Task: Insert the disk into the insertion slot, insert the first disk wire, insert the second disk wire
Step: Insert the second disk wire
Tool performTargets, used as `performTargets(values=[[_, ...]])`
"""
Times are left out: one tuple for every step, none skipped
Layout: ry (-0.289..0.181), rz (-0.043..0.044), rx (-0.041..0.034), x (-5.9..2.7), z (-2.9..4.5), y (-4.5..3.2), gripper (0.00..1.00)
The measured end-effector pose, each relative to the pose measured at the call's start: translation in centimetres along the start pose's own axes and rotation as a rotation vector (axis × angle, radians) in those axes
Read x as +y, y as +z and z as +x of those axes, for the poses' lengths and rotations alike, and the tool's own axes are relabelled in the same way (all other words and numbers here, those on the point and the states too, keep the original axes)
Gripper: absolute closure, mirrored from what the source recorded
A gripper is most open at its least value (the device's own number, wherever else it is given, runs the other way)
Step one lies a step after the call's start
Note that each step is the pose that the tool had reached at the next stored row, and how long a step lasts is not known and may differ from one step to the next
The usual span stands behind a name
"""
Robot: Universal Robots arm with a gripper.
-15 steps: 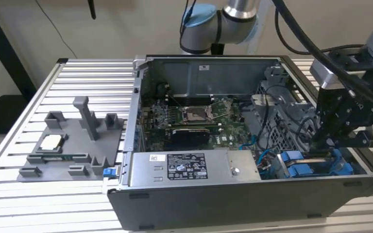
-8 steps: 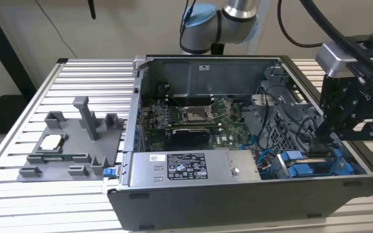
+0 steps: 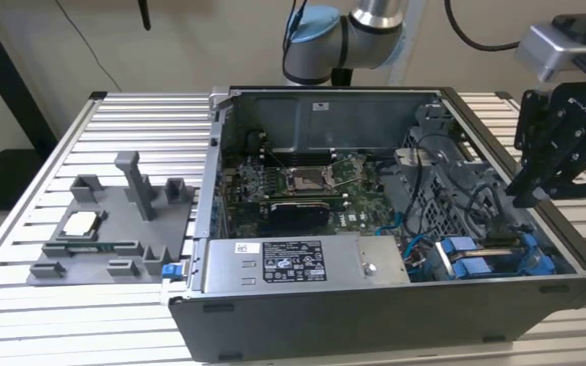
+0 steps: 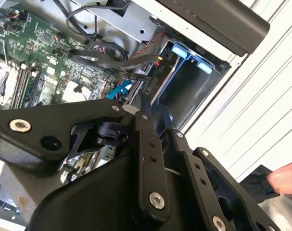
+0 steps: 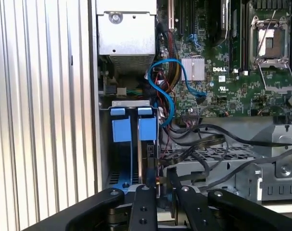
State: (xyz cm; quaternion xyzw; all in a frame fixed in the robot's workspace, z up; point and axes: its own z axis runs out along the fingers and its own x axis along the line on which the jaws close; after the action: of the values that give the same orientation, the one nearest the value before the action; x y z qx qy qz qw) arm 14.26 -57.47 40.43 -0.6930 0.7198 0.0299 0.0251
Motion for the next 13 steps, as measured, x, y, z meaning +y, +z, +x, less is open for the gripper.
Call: performTargets(values=[[0.000, -0.0010, 0.0001, 0.00, -0.02, -0.34, 0.76], [0.000, -0.0019, 0.0000, 0.01, -0.05, -0.69, 0.76], [0.000, -0.0026, 0.0000, 0.01, -0.08, -1.05, 0.76], [0.000, -0.0032, 0.0002, 0.01, -0.11, -1.41, 0.76], [0.000, -0.0038, 0.0003, 0.02, -0.14, -1.80, 0.76], [0.001, -0.0045, 0.0001, 0.02, -0.16, -2.15, 0.76], [0.001, -0.0057, 0.0002, 0.02, -0.19, -2.44, 0.76], [0.001, -0.0069, 0.0003, 0.02, -0.21, -2.70, 0.76], [0.001, -0.0079, 0.0002, 0.02, -0.22, -2.91, 0.76], [0.001, -0.0087, 0.0003, 0.03, -0.23, -3.05, 0.76], [0.001, -0.0095, 0.0002, 0.03, -0.24, -3.14, 0.76], [0.001, -0.0107, 0.0004, 0.03, -0.25, -3.24, 0.76], [0.001, -0.0111, 0.0005, 0.03, -0.25, -3.28, 0.76]])
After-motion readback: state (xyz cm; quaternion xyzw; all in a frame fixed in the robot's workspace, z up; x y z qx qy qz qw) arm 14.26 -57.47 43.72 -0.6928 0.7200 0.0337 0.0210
